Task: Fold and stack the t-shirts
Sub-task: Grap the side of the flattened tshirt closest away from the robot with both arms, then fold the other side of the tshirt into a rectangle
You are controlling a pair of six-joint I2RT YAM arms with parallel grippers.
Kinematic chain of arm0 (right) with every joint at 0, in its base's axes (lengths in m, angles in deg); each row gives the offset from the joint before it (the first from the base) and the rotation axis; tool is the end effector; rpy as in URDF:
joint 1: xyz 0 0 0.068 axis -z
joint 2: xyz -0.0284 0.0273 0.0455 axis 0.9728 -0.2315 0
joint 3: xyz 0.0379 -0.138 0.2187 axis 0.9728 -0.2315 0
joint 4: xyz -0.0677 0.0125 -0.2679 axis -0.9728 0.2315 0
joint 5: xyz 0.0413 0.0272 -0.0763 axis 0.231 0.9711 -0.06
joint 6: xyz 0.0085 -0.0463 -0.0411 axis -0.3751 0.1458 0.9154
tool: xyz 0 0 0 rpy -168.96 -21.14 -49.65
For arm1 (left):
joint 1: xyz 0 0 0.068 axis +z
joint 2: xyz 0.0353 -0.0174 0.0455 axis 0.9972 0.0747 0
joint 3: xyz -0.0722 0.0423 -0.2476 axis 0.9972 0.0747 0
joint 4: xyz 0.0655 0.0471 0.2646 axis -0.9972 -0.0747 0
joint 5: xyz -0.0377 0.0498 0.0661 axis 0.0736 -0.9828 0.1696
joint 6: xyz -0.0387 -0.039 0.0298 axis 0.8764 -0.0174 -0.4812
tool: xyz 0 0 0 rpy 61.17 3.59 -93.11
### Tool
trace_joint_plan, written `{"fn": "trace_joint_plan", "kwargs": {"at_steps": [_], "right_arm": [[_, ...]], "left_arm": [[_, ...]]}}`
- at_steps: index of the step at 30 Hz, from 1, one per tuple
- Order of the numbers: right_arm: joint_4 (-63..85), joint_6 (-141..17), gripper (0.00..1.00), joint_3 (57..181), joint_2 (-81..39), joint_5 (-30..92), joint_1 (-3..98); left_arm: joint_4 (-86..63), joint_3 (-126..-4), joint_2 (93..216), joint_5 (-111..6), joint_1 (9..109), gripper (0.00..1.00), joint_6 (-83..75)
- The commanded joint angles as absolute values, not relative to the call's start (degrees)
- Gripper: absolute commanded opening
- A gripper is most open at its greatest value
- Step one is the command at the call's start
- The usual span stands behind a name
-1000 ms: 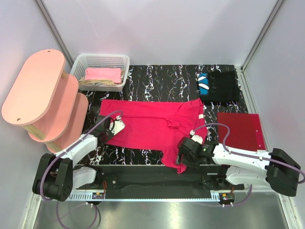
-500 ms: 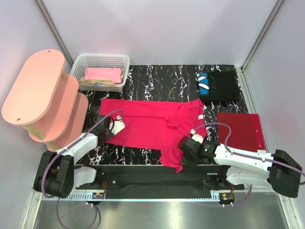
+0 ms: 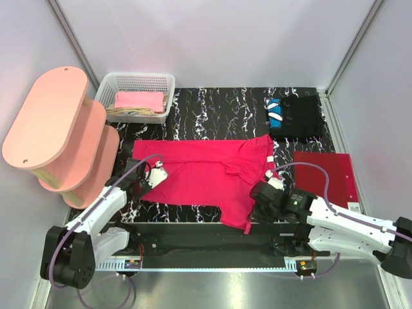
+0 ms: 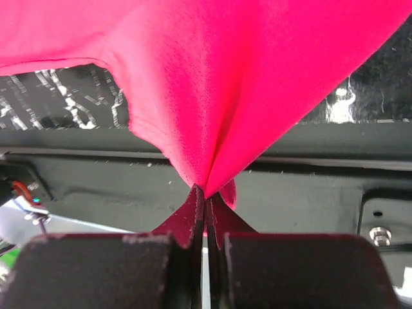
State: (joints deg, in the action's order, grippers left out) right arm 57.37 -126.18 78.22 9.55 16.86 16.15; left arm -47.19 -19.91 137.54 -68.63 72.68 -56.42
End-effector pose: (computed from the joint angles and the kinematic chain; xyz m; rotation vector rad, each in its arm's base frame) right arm 0.0948 0.1561 0.1864 0.2975 2.7785 0.5443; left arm 0.1895 -0.0371 0.1330 1.2084 2.4524 0.3292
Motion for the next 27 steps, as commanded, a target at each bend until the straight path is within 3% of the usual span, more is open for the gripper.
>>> {"fn": "trace_joint_plan", "kwargs": {"at_steps": [1, 15, 27], "right_arm": [[63.1, -127.0, 0.00, 83.9, 12.3, 14.9, 15.7], [72.5, -128.8, 0.00, 90.4, 20.1, 14.2, 15.7], [73.3, -121.8, 0.09, 102.7, 11.6, 2.0, 20.5]], "left_arm": [[-50.7, -23.9, 135.9, -68.2, 73.1, 0.01, -57.4], [-58.1, -26.1, 129.0, -67.5, 73.0, 0.00, -58.2], [-52.3, -36.0, 144.2, -68.1, 73.1, 0.03, -59.6]]}}
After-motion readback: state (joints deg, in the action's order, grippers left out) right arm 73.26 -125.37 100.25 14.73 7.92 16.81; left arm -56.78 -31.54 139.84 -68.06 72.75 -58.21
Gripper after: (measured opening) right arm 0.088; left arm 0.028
